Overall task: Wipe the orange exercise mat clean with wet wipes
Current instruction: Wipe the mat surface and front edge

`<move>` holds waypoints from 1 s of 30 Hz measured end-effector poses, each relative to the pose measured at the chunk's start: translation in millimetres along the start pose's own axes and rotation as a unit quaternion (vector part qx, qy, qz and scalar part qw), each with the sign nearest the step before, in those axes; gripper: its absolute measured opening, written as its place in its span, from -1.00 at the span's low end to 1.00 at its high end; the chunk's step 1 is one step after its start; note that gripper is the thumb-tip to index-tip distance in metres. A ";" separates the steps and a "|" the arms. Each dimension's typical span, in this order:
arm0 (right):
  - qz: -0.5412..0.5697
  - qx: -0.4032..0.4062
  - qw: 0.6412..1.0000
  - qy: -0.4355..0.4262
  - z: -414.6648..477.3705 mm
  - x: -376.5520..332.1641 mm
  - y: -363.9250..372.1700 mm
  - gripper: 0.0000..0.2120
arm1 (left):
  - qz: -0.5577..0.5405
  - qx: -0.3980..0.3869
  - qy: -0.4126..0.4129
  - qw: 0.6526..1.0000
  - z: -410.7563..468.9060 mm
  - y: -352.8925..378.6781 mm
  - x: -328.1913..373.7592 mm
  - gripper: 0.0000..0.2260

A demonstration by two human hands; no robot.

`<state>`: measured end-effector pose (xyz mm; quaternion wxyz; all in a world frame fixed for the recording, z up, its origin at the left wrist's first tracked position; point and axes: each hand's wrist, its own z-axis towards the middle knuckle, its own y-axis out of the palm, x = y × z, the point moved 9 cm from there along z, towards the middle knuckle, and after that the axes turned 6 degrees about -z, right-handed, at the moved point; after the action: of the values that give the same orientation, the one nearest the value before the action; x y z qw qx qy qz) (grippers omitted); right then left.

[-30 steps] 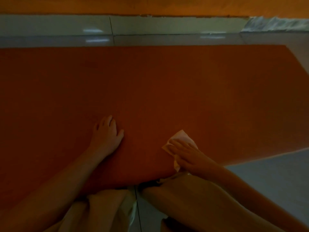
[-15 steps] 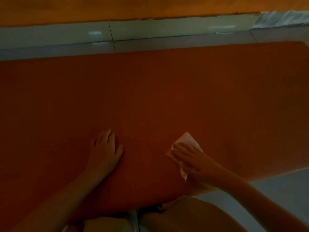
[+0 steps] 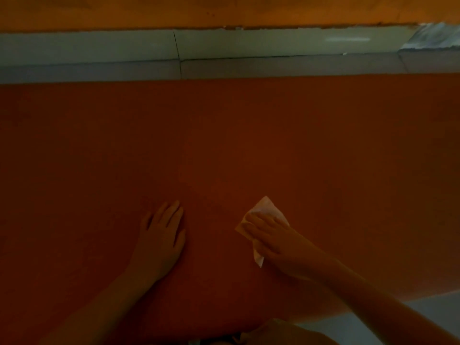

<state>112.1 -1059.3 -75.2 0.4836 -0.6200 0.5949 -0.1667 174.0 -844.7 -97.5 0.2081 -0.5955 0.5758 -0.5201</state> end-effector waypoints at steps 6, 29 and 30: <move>-0.058 0.018 0.994 0.095 63.5 75.3 -10.0 -0.55 | 0.003 -0.004 -0.006 1.000 2.0 9.0 -7.9 -0.27; -0.142 0.047 0.986 -0.078 118.9 58.8 -25.9 -0.40 | 0.002 0.009 -0.024 1.000 47.9 -8.5 -5.3 -0.32; -0.149 0.053 0.985 -0.069 119.8 74.4 -32.7 -0.39 | 0.006 0.001 -0.028 1.000 54.7 -8.6 -7.5 -0.30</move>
<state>242.3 -1083.8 -133.6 0.5252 -0.6852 0.4517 -0.2251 226.6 -855.0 -113.4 0.2283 -0.6062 0.5727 -0.5024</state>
